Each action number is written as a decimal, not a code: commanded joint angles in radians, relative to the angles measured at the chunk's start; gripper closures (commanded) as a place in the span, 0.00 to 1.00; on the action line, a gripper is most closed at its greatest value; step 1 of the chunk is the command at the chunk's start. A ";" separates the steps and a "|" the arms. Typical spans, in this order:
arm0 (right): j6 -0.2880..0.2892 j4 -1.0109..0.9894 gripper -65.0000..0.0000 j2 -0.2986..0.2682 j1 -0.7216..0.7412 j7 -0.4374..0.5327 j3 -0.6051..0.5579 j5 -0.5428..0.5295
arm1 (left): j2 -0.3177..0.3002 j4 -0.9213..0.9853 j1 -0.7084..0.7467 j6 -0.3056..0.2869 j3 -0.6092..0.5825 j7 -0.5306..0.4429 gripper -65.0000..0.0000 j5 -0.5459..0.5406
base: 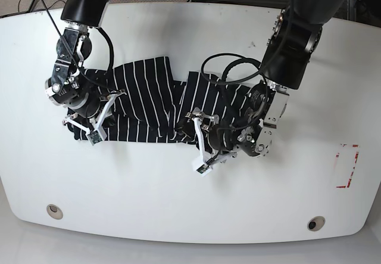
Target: Layout the t-shirt on the table in an organized manner, then fold the t-shirt properly
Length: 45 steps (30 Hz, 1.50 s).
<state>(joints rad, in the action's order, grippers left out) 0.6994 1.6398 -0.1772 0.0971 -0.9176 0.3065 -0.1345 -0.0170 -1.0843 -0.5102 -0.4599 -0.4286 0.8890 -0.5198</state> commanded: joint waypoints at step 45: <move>-0.001 0.017 0.85 0.006 0.017 0.022 0.004 -0.014 | 0.044 0.109 -0.084 0.022 0.116 -0.179 0.94 -0.015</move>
<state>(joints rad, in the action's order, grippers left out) 0.6994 1.6394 -0.1604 0.0971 -0.9180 0.3077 -0.1345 0.0090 -0.9798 -0.5625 -0.4290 -0.3153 0.7322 -0.5137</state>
